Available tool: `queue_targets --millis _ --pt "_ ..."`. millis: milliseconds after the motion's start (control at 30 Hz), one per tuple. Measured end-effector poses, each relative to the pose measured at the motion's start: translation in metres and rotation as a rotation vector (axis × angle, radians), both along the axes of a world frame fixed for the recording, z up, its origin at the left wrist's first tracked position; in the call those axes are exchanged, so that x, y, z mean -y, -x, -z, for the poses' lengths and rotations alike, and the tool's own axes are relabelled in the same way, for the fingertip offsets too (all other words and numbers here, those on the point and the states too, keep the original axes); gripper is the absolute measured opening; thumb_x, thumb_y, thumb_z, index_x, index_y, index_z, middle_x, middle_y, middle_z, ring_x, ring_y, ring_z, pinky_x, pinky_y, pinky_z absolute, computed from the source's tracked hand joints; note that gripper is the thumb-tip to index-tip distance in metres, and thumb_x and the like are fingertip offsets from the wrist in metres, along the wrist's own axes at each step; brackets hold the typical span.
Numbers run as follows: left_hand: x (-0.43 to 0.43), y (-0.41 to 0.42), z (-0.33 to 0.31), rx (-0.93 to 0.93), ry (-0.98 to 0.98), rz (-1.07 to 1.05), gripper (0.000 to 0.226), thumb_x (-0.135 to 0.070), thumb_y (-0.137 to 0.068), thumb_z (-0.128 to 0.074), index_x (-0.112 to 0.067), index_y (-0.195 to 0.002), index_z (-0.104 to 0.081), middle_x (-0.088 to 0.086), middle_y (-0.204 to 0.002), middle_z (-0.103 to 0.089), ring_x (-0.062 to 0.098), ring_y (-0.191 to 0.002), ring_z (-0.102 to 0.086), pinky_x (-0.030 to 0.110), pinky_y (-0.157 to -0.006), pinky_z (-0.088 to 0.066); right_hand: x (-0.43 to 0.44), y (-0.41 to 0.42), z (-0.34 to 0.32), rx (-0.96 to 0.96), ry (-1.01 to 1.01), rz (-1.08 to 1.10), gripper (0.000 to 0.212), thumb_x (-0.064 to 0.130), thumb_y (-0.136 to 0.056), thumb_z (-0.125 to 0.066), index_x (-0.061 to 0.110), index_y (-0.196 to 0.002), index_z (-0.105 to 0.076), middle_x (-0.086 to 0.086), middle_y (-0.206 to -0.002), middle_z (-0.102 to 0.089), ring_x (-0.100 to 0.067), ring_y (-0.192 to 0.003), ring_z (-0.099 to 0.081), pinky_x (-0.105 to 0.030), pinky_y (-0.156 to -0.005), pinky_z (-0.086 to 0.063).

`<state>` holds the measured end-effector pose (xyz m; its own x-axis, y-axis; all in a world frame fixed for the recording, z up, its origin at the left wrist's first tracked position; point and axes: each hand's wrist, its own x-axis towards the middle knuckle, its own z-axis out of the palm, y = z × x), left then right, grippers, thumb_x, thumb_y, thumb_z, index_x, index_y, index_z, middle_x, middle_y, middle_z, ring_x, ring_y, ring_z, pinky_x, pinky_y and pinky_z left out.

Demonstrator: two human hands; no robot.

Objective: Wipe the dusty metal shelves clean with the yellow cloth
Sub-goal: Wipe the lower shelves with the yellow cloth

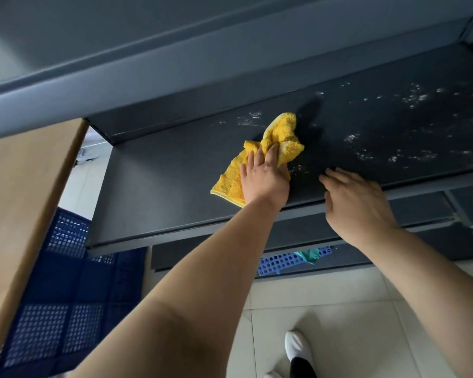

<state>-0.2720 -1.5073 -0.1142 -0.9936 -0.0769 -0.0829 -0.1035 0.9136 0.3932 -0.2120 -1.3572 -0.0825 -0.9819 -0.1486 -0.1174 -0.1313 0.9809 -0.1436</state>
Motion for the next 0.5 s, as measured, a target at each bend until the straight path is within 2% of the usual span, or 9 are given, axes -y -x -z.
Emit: queue_targets --millis 133,267,367,500 --pt "-0.002 -0.014 -0.002 0.0 -0.037 0.05 0.052 -0.039 -0.102 -0.035 -0.03 -0.152 -0.024 0.003 -0.159 -0.025 0.022 -0.149 -0.011 0.039 -0.121 -0.007 -0.001 -0.009 0.002 -0.005 0.011 0.002 0.047 0.015 -0.095 -0.046 0.016 -0.142 -0.044 0.0 -0.153 -0.037 -0.017 -0.143 -0.031 -0.04 -0.107 -0.035" --pt "0.002 -0.032 -0.006 0.006 -0.071 0.125 0.05 -0.035 -0.101 -0.041 -0.029 -0.149 -0.031 0.005 -0.155 -0.033 0.025 -0.146 -0.021 0.039 -0.118 -0.017 -0.002 -0.011 0.003 0.015 0.013 -0.025 0.051 0.011 -0.093 -0.045 0.014 -0.144 -0.041 0.0 -0.156 -0.032 -0.016 -0.146 -0.025 -0.038 -0.11 -0.033" --pt "0.01 -0.045 -0.008 -0.002 -0.095 0.167 0.047 -0.029 -0.1 -0.045 -0.03 -0.146 -0.037 0.006 -0.148 -0.043 0.03 -0.135 -0.033 0.041 -0.112 -0.028 -0.003 -0.009 0.002 0.035 0.018 -0.043 0.051 0.009 -0.093 -0.045 0.013 -0.144 -0.041 -0.001 -0.157 -0.03 -0.018 -0.146 -0.024 -0.039 -0.112 -0.033" --pt "0.015 -0.059 -0.02 0.054 -0.181 0.142 0.04 -0.026 -0.099 -0.045 -0.029 -0.14 -0.047 0.004 -0.133 -0.056 0.029 -0.127 -0.038 0.041 -0.105 -0.036 0.0 -0.01 -0.002 0.056 0.028 -0.023 0.048 0.007 -0.092 -0.045 0.011 -0.139 -0.045 -0.002 -0.155 -0.033 -0.02 -0.146 -0.025 -0.04 -0.11 -0.034"
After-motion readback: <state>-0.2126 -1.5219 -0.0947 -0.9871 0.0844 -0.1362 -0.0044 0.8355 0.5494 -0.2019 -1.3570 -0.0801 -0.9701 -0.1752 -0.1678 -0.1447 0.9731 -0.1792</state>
